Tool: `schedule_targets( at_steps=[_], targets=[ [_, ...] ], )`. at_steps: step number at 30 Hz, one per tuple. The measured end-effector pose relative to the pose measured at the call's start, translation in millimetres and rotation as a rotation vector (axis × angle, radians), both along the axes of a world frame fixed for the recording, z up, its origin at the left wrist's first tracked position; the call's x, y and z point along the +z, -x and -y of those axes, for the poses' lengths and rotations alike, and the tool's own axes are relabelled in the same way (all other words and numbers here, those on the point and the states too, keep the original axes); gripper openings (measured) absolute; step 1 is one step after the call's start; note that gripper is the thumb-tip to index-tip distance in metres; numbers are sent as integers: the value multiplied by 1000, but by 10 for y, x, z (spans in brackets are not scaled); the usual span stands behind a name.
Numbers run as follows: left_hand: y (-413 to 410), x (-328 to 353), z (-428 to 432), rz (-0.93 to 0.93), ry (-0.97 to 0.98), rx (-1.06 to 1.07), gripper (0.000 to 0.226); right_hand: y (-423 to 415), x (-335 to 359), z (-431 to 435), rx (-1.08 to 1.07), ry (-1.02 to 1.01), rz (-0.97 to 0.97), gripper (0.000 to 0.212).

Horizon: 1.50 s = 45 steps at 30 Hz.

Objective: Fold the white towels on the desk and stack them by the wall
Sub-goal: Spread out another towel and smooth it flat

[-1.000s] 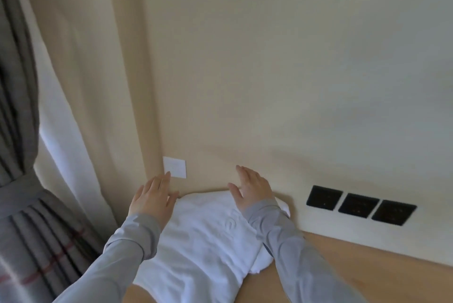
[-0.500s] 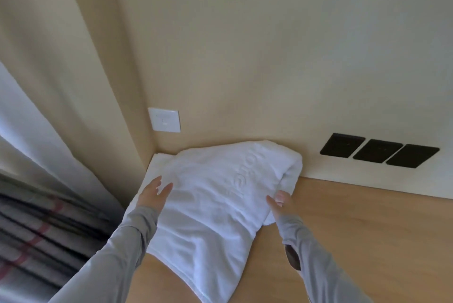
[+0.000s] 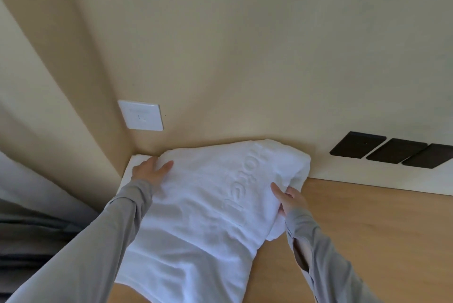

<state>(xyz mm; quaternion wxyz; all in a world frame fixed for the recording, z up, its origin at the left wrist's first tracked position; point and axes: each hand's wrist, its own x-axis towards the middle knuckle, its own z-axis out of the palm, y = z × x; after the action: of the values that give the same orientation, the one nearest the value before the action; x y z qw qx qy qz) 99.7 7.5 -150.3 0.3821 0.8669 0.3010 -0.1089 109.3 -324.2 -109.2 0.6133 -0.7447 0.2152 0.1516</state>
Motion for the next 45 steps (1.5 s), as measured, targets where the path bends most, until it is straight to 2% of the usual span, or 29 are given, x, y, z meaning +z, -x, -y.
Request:
schedule_targets(
  at_steps=[3, 6, 8, 11, 13, 15, 18, 21, 25, 30, 33, 35, 38, 41, 45],
  targets=[
    [-119, -43, -23, 76, 132, 92, 74, -105, 81, -56, 40, 15, -86, 34],
    [-185, -48, -34, 84, 184, 117, 66, -120, 172, -115, 34, -94, -33, 26],
    [-199, 1, -63, 9, 150, 108, 69, -85, 254, -123, 20, -176, 10, 18],
    [-164, 132, -113, -183, 67, 87, 92, -51, 410, -110, 21, -297, 86, 13],
    [-87, 266, -114, -286, 63, 65, 108, -17, 539, -116, 48, -360, 131, 18],
    [-1, 448, -109, -287, 93, 49, 107, 32, 679, -133, 66, -391, 168, 28],
    [170, 744, -81, -33, 309, 130, 70, 133, 896, -103, 16, -471, 218, 31],
    [442, 1071, 91, 260, 436, 215, 30, 239, 1150, 15, -42, -490, 261, 46],
    [755, 1529, 375, 612, 552, 235, 18, 396, 1536, 231, -102, -484, 360, 54],
    [947, 2243, 778, 896, 609, 131, 9, 645, 2107, 564, -104, -441, 508, 35],
    [967, 2690, 1052, 993, 597, 38, 16, 796, 2459, 819, -123, -420, 594, 34],
    [955, 2957, 1263, 1039, 582, -18, 25, 893, 2684, 1035, -144, -373, 652, 23],
    [939, 3280, 1622, 1085, 542, -132, 16, 1061, 2953, 1436, -220, -335, 728, 7],
    [872, 3537, 2038, 1079, 506, -248, 9, 1264, 3134, 1879, -299, -289, 780, 10],
    [656, 3674, 2741, 1005, 445, -391, 16, 1481, 3163, 2523, -420, -225, 793, 16]
  ],
)
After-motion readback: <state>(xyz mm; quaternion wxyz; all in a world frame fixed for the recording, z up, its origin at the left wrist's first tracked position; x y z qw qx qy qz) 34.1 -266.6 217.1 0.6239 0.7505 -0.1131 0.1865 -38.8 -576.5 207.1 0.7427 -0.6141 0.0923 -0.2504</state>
